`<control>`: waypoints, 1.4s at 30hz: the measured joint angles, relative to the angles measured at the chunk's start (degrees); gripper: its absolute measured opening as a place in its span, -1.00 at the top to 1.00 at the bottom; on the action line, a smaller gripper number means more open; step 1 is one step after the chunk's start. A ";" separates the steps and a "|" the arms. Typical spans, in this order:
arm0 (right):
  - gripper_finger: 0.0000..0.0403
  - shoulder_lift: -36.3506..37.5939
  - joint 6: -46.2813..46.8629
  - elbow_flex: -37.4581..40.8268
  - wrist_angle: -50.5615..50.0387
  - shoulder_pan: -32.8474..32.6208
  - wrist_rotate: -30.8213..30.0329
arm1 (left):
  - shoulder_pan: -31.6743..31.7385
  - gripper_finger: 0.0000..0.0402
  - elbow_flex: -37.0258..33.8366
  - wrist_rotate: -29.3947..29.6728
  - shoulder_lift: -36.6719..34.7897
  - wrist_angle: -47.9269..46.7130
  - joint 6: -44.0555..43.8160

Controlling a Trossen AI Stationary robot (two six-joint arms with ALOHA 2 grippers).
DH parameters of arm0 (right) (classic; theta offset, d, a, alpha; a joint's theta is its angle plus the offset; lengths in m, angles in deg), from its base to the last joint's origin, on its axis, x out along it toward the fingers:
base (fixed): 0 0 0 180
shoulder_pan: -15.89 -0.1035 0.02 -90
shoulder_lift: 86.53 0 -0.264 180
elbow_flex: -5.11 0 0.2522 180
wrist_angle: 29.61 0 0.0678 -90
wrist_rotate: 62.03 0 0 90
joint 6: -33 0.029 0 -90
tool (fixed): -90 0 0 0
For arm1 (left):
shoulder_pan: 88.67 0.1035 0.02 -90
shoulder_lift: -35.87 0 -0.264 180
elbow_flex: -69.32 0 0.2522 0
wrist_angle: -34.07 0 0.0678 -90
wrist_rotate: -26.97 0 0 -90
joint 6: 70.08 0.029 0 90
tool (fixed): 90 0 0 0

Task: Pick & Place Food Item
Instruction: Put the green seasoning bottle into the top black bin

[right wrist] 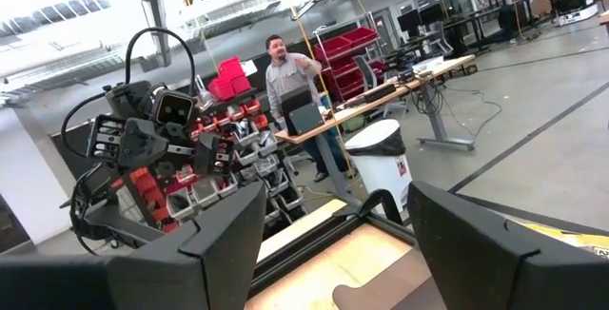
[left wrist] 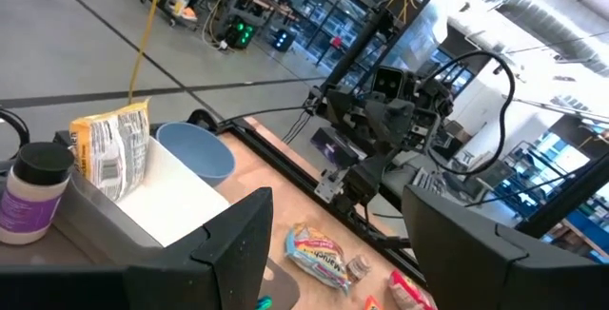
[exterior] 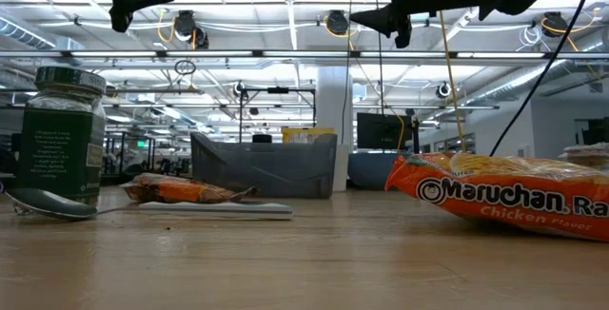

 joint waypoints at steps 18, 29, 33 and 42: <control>-0.26 0.00 0.47 -0.02 0.04 -0.02 0.03 | 0.00 -0.20 0.00 -6.93 1.17 7.79 -1.34; -0.26 -0.04 3.66 -0.04 -2.50 -0.15 1.74 | -0.06 -0.20 8.13 -13.10 1.86 -13.98 4.68; -0.26 -0.04 3.67 -0.04 -2.57 -0.15 1.75 | -0.96 -0.20 16.37 -10.21 3.77 -34.38 11.66; -0.26 -0.04 3.54 -0.04 -5.38 -0.15 1.75 | -5.39 -0.20 22.81 -6.09 5.11 -53.27 10.96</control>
